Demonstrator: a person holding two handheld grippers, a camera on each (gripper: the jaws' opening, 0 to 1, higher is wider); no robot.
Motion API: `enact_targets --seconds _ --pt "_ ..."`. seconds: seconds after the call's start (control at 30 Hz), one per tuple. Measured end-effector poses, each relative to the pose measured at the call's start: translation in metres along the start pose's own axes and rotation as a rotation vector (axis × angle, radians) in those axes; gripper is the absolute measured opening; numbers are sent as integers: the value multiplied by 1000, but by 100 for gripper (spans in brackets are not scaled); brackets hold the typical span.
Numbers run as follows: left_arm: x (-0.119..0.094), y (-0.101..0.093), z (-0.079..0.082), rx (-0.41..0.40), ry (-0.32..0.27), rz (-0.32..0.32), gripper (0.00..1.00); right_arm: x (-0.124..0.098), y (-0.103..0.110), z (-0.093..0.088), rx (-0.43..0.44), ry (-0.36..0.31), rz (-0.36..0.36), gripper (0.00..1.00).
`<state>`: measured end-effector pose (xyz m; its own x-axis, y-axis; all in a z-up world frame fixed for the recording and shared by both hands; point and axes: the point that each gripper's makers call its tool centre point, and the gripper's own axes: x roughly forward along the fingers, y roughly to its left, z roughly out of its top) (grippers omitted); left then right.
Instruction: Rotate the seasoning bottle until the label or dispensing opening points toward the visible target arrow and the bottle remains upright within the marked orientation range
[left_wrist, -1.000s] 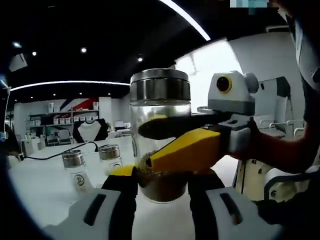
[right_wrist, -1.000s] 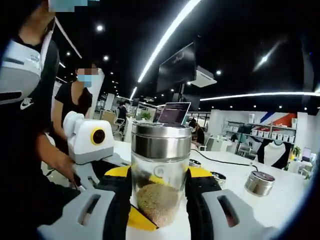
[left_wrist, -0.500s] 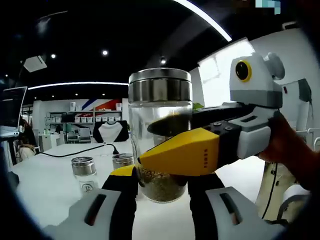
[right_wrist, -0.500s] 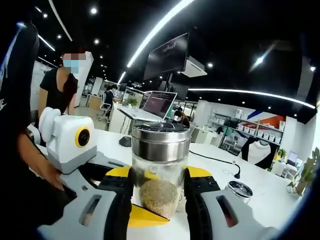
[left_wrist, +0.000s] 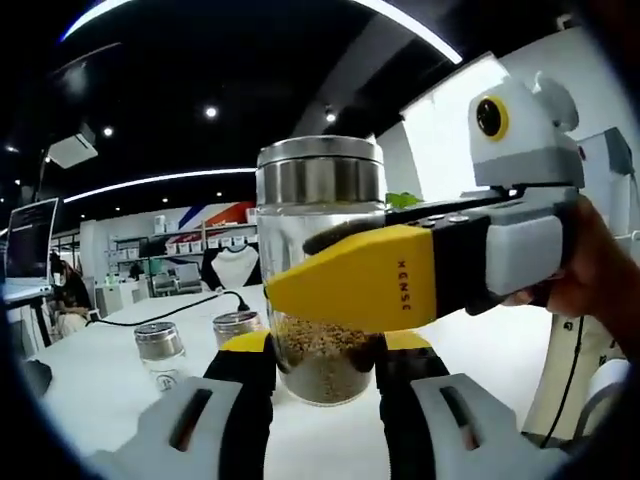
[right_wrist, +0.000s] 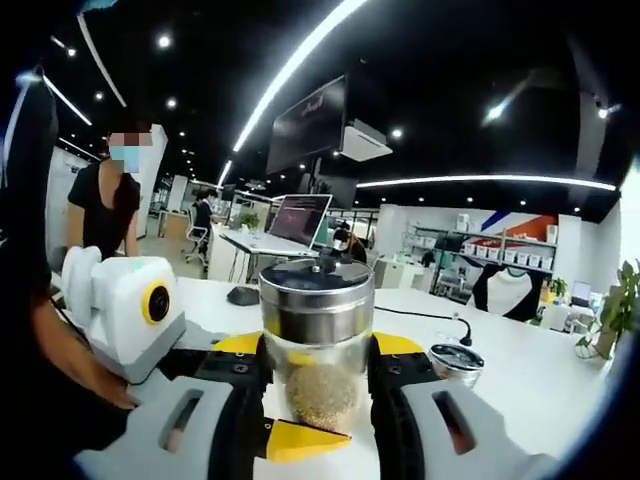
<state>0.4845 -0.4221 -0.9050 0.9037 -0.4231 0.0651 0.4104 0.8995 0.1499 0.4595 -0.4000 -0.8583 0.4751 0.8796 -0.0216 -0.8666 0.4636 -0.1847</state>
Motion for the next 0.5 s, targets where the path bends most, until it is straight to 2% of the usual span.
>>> enact_targets --seconds 0.17,0.27,0.33,0.37,0.43,0.5 --pt "-3 -1 -4 -10 26 0 41 1 -2 3 22 -19 -22 39" --pt "-7 -2 -7 5 32 -8 41 1 -2 1 48 -4 -20 39" --pt "-9 -6 -5 -7 27 -53 41 0 -3 0 54 -5 -16 39" --pt "-9 -9 -6 8 15 -98 42 -2 -2 -1 96 -11 11 38" --pt "-10 -14 -12 30 51 -147 42 -5 -2 -9 140 25 34 38" --pt "-10 -19 -14 33 62 -192 43 -7 -2 -11 142 18 53 38"
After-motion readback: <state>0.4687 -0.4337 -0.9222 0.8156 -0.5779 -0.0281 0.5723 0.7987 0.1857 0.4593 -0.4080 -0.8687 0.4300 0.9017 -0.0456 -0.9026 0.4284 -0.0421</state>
